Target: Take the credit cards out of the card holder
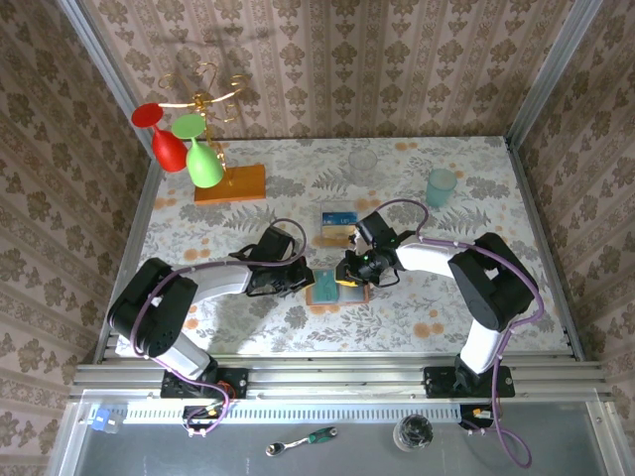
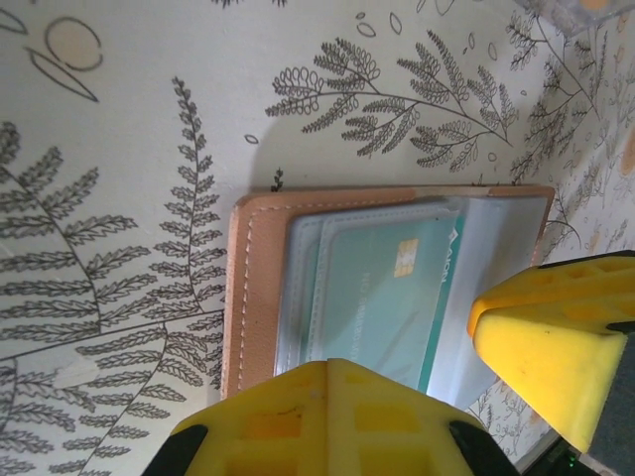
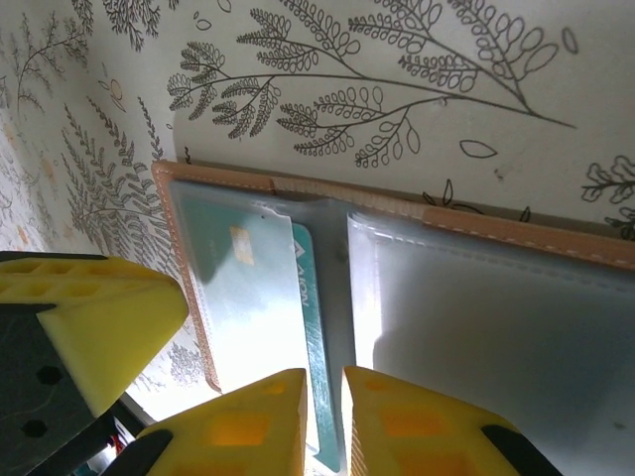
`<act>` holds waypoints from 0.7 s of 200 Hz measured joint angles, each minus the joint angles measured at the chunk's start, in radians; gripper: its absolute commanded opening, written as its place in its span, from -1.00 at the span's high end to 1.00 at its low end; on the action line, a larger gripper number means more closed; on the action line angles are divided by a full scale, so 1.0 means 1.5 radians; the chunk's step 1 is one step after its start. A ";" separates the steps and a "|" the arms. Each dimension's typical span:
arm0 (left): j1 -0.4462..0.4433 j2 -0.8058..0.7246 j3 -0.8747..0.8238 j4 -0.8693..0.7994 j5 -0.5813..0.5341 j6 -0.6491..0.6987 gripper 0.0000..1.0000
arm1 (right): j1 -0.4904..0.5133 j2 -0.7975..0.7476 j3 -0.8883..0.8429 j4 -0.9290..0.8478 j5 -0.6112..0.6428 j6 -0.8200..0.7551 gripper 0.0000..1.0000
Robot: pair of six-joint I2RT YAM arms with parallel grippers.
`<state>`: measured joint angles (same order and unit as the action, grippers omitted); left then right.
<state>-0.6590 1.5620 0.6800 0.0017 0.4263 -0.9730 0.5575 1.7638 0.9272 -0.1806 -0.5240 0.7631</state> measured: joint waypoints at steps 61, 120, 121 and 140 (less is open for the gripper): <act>0.001 0.000 -0.004 0.005 0.001 0.001 0.95 | 0.000 0.014 -0.015 0.017 0.010 0.000 0.62; 0.001 0.000 -0.004 0.005 0.005 0.002 0.96 | 0.000 -0.009 -0.022 0.014 0.015 0.005 0.60; 0.001 0.000 -0.004 0.005 0.005 0.003 0.96 | 0.000 -0.010 -0.022 0.014 0.015 0.005 0.60; 0.001 0.000 -0.004 0.005 0.005 0.005 0.97 | 0.002 -0.019 -0.022 0.014 0.015 0.008 0.59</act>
<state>-0.6582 1.5620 0.6739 0.0086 0.4339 -0.9649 0.5598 1.7355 0.8948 -0.1589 -0.5018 0.7746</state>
